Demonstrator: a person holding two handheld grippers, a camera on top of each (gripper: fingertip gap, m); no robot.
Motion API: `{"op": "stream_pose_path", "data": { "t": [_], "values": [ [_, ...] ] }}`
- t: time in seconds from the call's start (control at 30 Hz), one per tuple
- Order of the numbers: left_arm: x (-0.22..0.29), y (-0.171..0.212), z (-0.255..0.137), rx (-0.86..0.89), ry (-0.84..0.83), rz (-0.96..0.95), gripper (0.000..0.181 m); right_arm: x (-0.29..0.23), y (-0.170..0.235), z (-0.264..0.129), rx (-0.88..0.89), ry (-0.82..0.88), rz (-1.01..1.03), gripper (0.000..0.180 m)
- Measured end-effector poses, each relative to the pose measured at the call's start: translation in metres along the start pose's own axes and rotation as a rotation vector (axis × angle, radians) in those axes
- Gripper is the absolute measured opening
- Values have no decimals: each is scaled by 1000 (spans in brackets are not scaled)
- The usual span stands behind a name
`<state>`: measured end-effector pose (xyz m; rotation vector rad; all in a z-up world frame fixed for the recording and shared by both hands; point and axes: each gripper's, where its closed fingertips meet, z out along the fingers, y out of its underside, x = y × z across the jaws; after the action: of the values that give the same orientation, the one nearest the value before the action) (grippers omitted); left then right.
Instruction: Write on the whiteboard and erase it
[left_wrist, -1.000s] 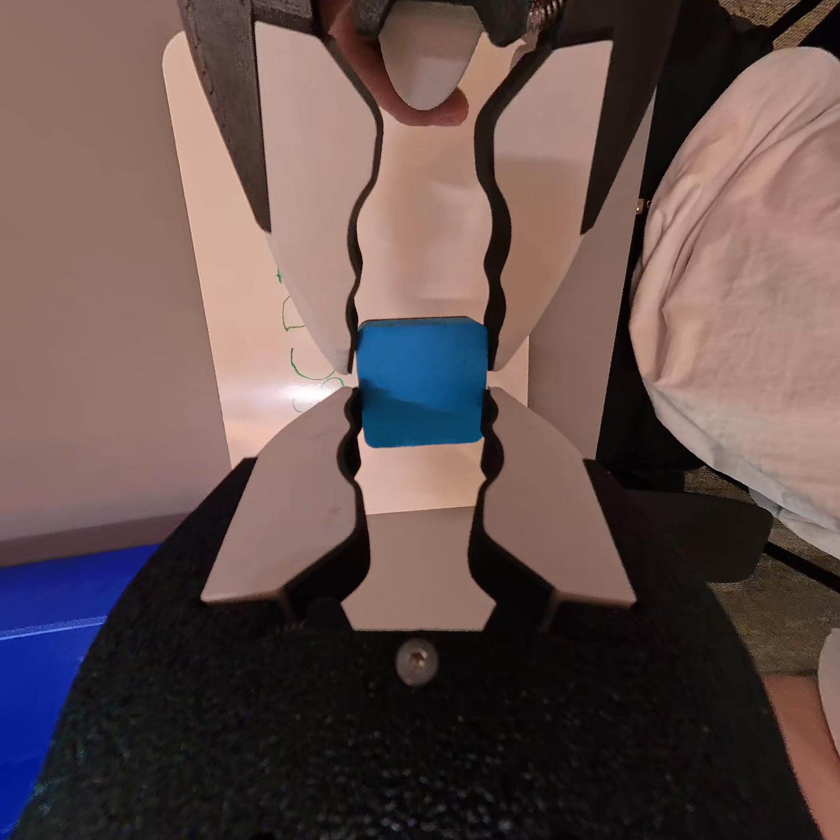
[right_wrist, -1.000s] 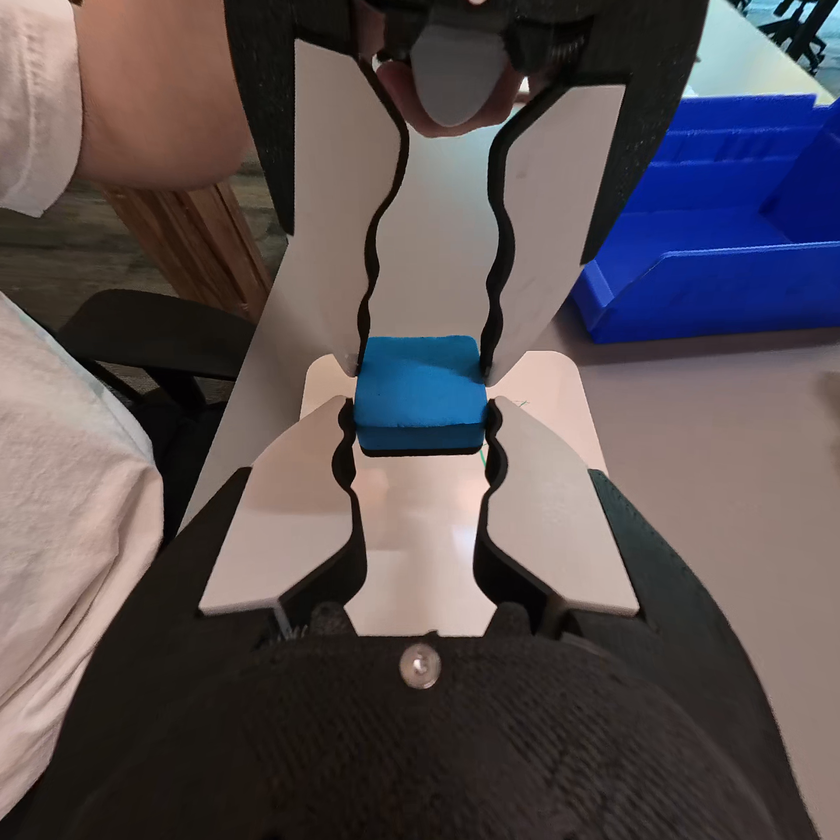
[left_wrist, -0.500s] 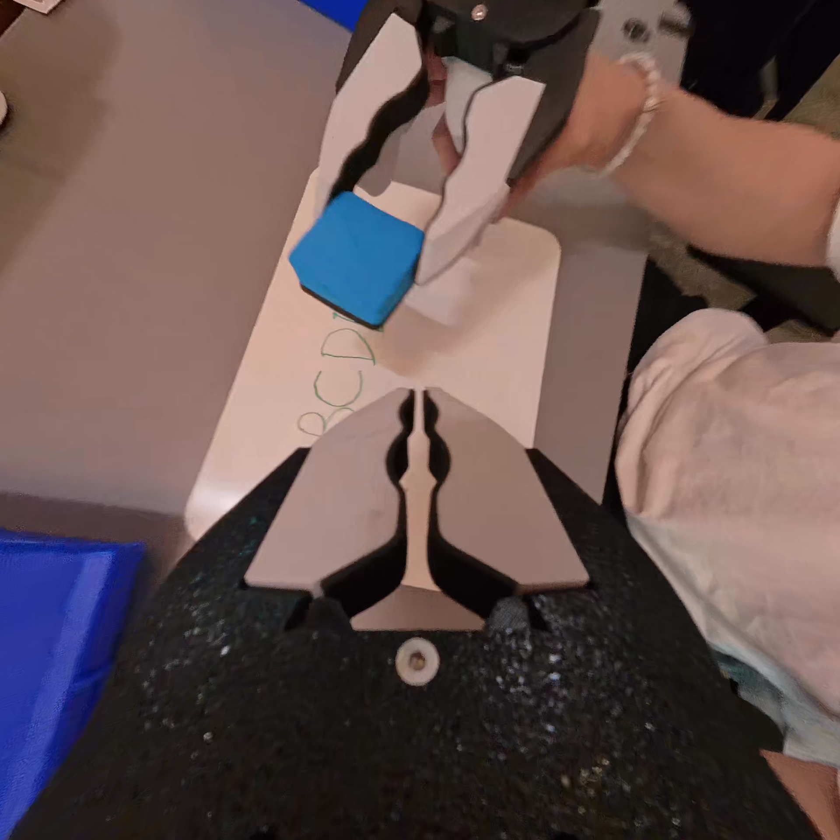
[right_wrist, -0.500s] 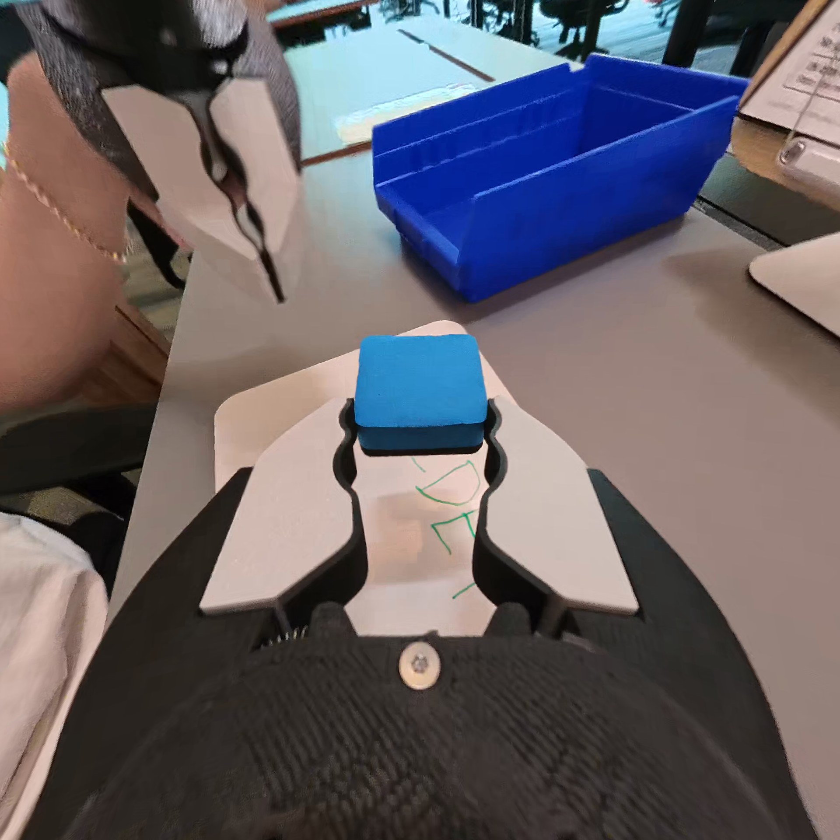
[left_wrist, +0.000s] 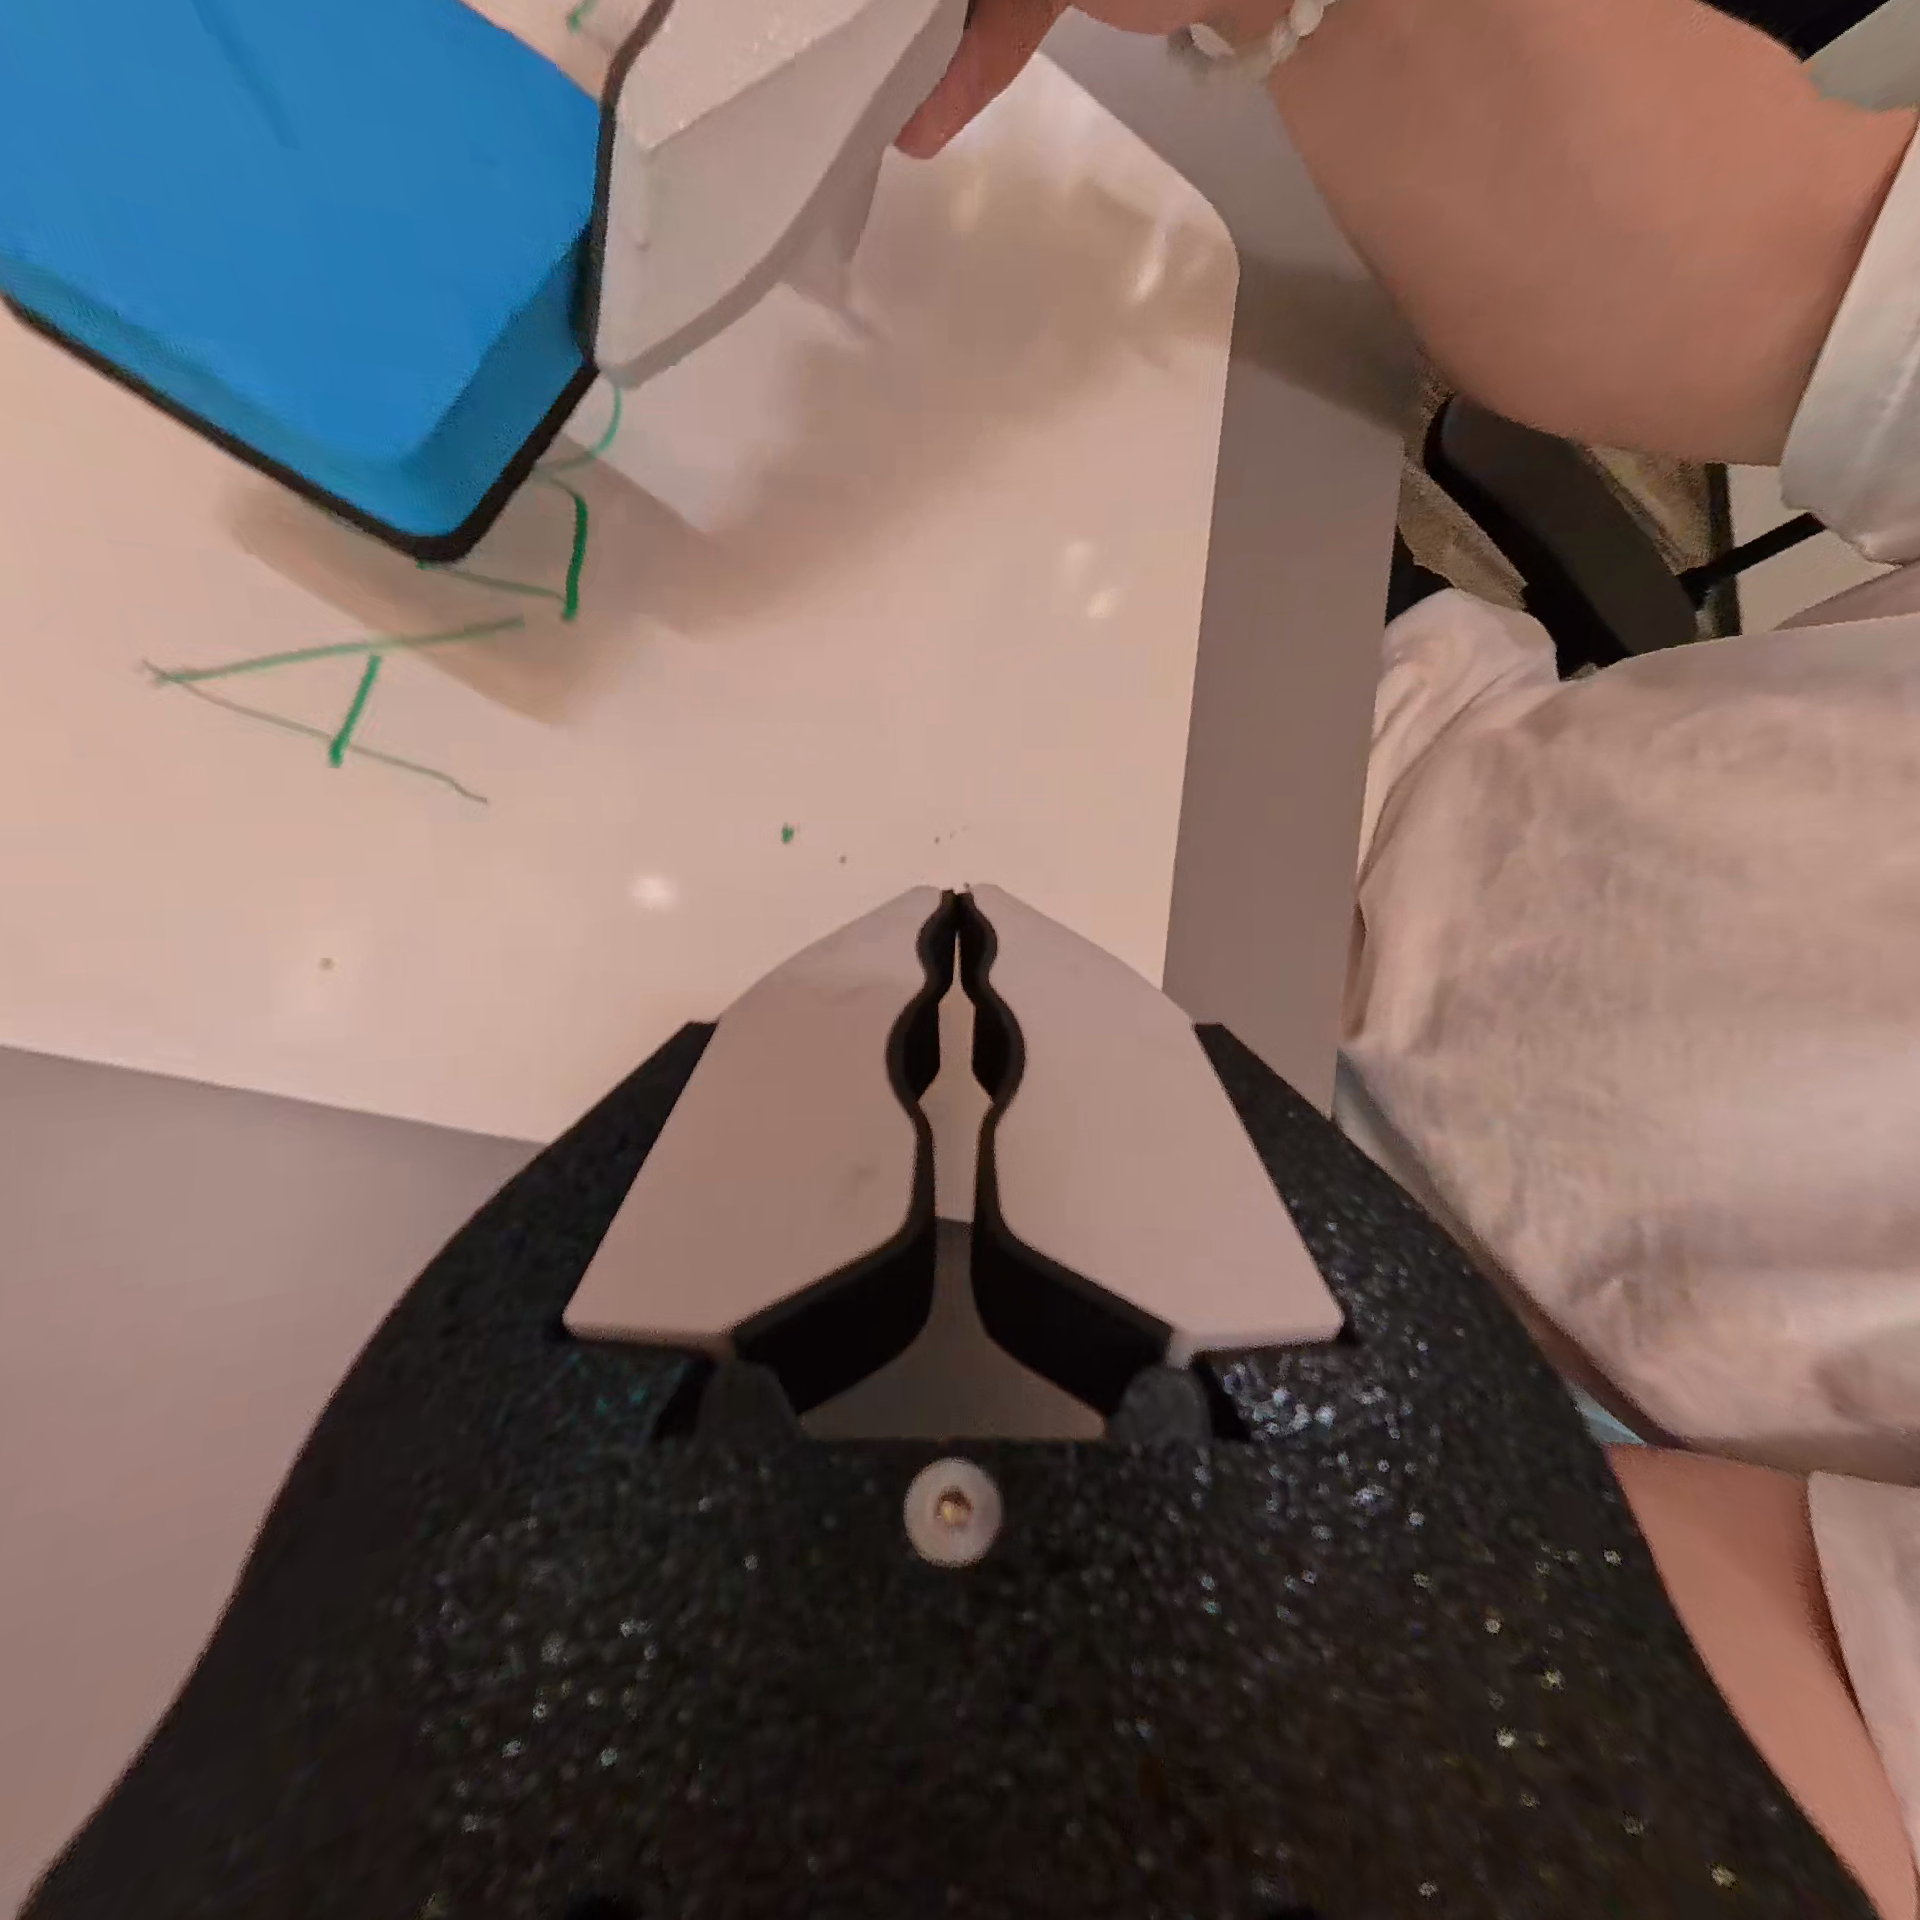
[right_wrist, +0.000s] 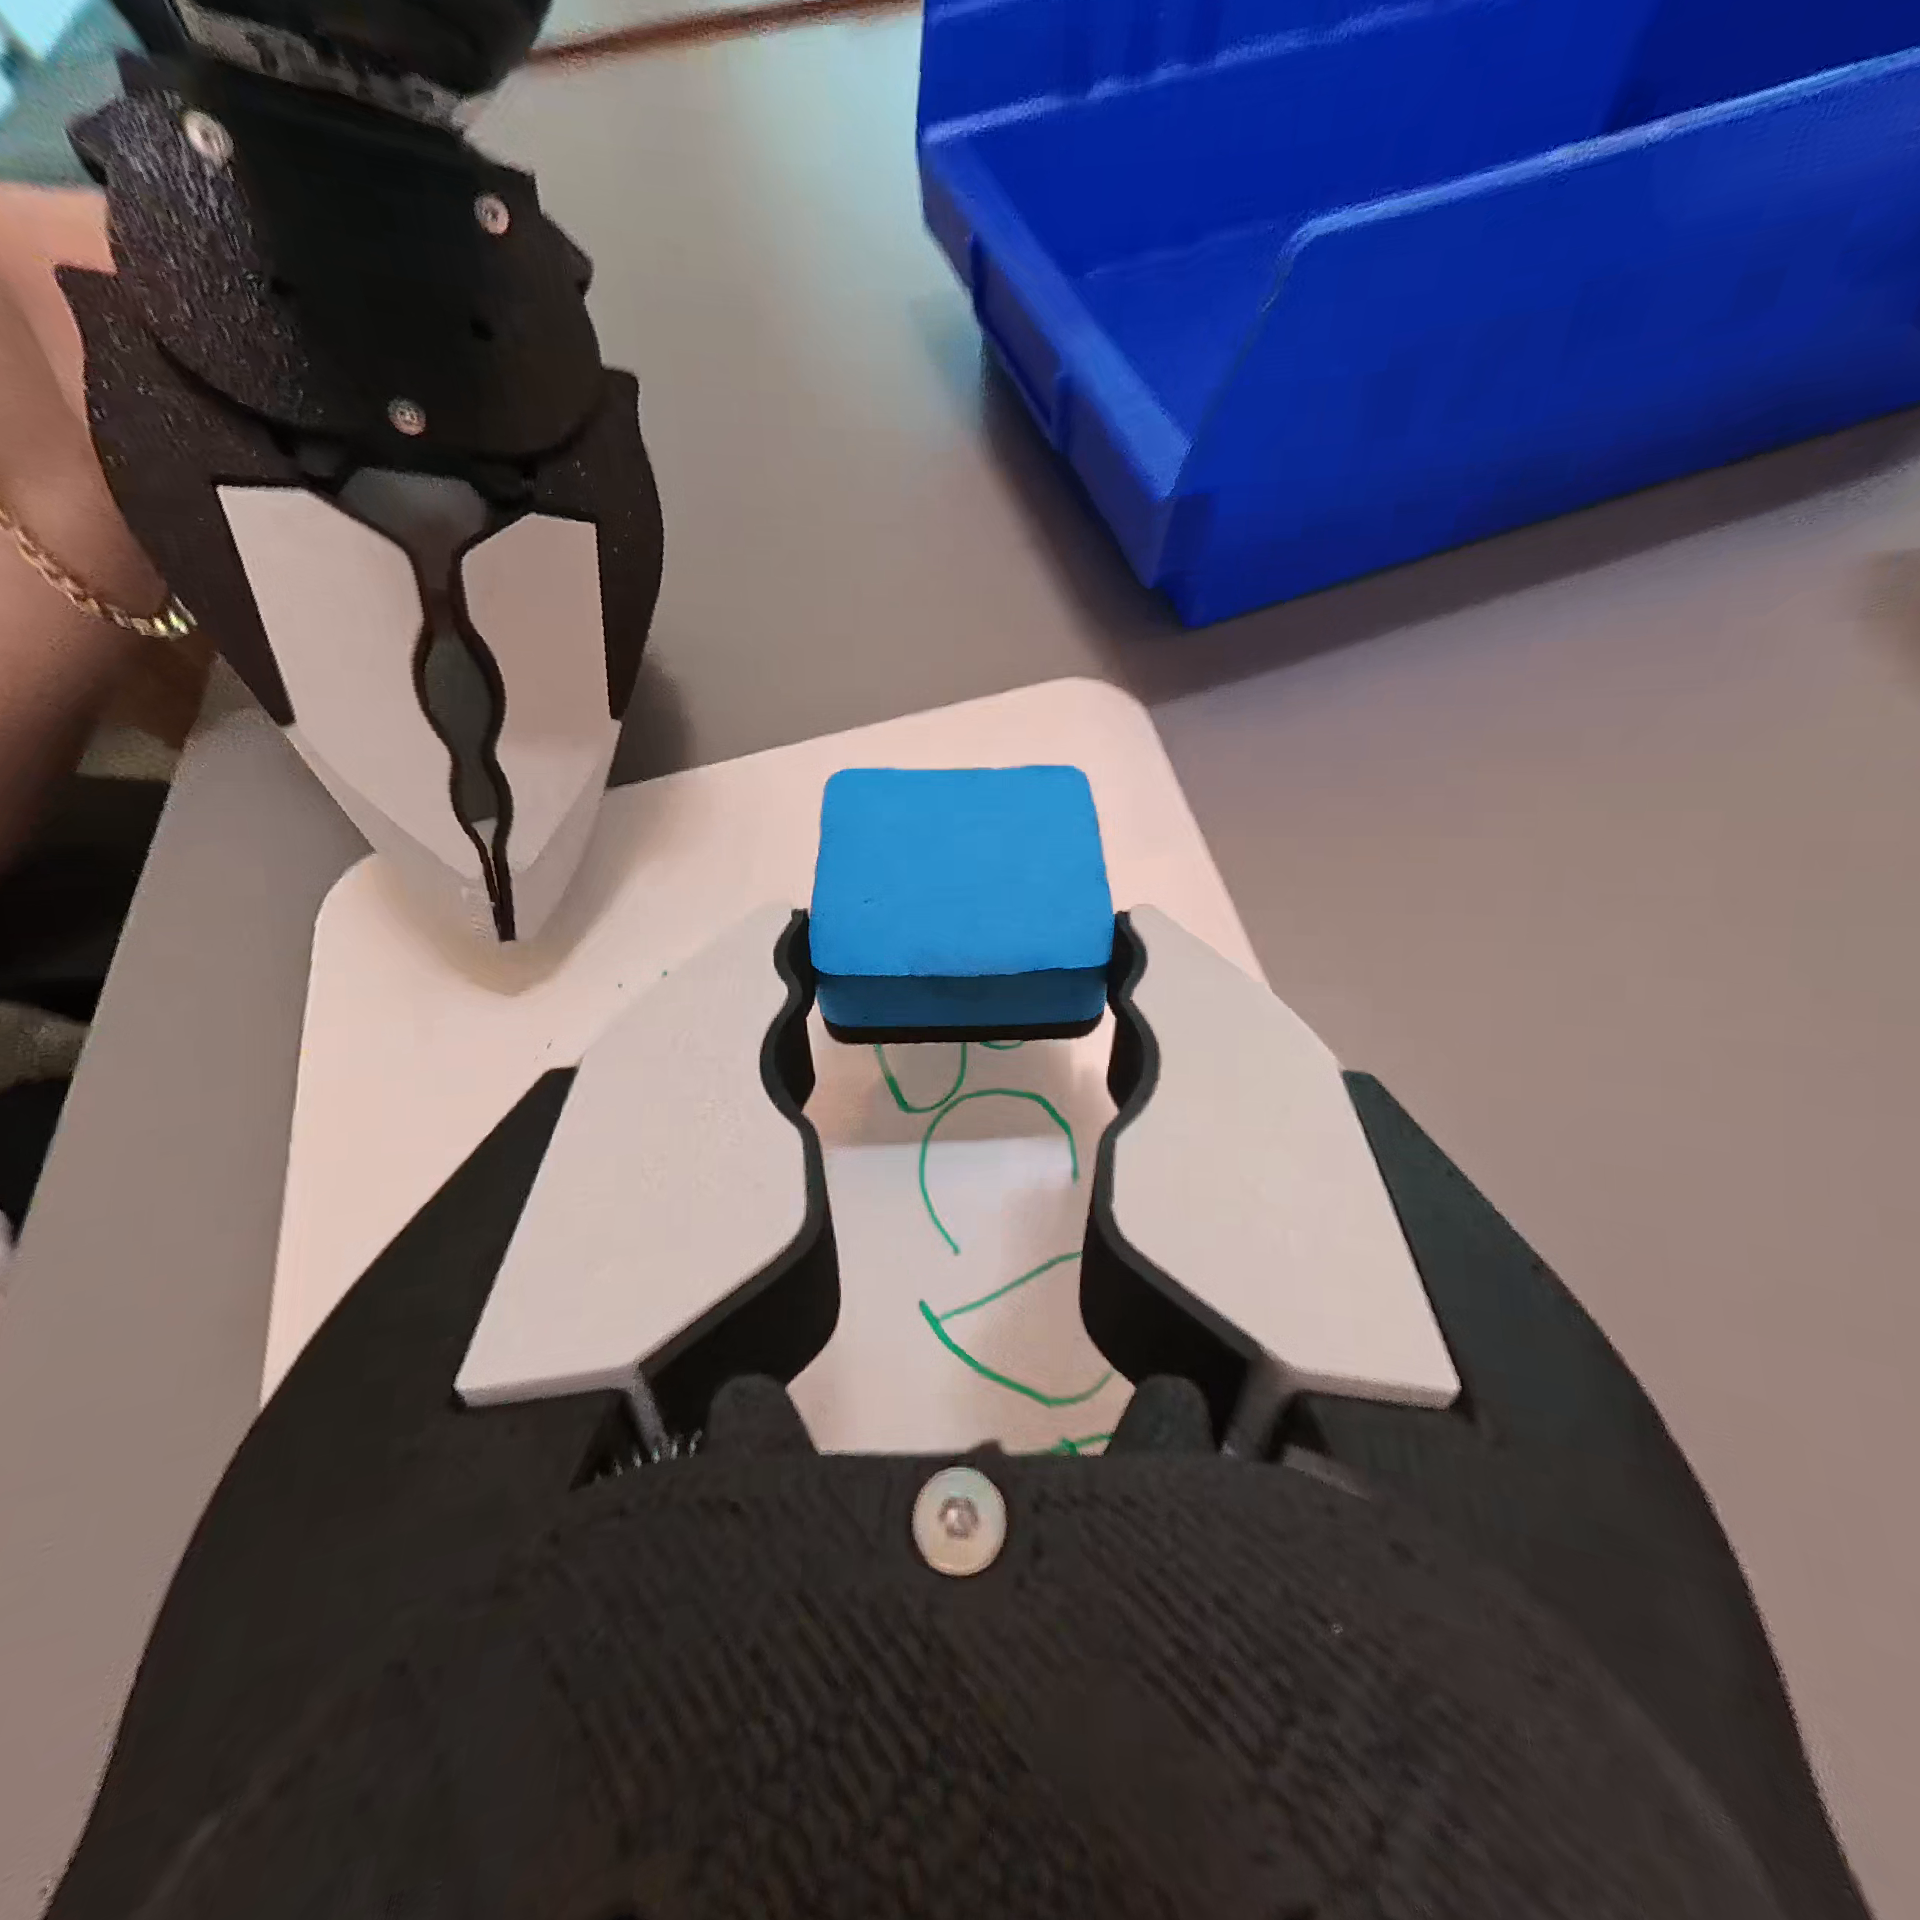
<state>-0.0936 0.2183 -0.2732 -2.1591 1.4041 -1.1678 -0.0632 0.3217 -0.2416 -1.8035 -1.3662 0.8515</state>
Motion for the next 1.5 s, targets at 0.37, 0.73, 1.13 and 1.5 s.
{"op": "stream_pose_path", "data": {
  "t": [0.37, 0.73, 1.13, 1.5],
  "values": [
    [-1, 8, 2, 13, 64, -19, 0, -8, 19, 20, -163, -43, 1, 70],
    [-6, 7, 2, 9, 37, -48, 0, -9, 24, 32, -261, -72, -169, 54],
    [-21, 4, 5, -11, -90, -141, 0, -29, 23, 40, -374, -209, -258, 53],
    [-21, 3, 5, -12, -86, -143, 0, -58, 37, 25, -414, -229, -277, 53]
  ]
}}
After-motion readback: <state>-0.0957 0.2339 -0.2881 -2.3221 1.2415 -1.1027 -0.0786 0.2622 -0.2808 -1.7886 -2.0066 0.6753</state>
